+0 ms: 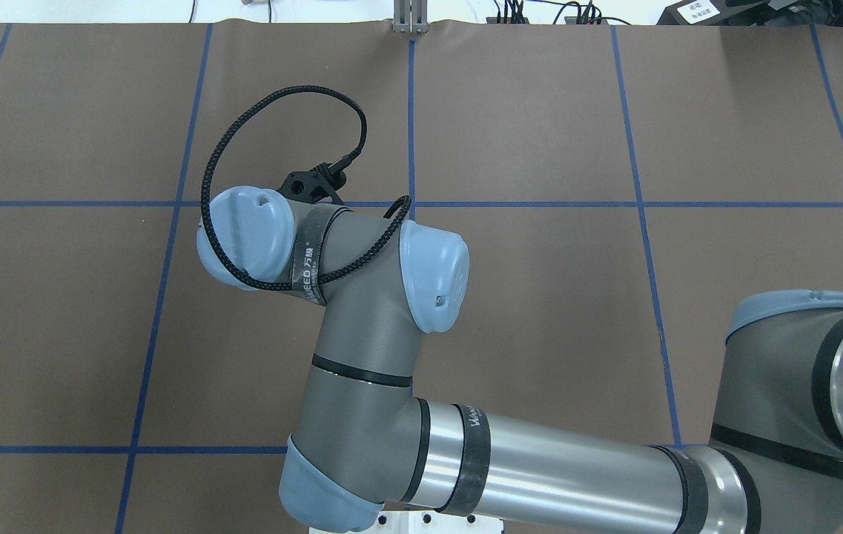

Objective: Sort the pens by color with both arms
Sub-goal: 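Lower the right gripper and grasp the blue marker in the cup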

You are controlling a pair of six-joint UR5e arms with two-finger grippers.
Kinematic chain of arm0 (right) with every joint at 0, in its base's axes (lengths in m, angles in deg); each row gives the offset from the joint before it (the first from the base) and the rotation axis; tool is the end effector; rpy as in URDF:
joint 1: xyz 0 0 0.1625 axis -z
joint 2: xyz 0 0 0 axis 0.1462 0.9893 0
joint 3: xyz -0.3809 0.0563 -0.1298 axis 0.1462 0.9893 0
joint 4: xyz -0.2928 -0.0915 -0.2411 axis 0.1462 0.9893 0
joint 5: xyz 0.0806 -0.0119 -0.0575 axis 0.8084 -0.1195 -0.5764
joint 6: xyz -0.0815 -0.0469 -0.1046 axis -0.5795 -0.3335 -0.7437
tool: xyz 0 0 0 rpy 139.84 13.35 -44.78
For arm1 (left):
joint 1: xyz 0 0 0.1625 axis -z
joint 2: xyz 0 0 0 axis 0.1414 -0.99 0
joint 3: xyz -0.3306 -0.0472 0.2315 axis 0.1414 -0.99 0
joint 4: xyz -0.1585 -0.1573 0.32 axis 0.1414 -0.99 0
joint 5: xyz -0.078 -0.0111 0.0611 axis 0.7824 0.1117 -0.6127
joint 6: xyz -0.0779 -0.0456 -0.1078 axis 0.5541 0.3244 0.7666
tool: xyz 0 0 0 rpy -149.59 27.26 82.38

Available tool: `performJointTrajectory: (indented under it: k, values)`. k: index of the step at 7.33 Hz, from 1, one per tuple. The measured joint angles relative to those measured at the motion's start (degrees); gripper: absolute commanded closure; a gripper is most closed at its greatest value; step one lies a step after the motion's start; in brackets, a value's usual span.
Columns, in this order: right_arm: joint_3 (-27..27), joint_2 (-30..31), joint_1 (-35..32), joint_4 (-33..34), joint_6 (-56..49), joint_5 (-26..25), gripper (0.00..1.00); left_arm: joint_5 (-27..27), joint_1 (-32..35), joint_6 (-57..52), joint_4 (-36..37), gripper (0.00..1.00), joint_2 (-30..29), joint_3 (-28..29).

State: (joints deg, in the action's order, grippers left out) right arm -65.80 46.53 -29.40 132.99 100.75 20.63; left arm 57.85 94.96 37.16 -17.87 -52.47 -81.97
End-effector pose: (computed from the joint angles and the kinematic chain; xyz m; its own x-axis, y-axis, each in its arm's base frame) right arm -0.6007 -0.3834 0.1026 0.8635 -0.3541 0.3591 0.2137 0.9019 0.3754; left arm -0.0110 -0.4513 0.5546 0.7136 0.0045 -0.7005 0.0585 0.9961 0.0660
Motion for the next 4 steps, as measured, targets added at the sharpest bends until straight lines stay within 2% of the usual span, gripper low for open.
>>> performJointTrajectory:
  k: [4]
  values:
    - [-7.38,-0.5,-0.04,5.25,0.64,0.17,1.0,0.96,0.0,0.01,0.07,0.0,0.01,0.07]
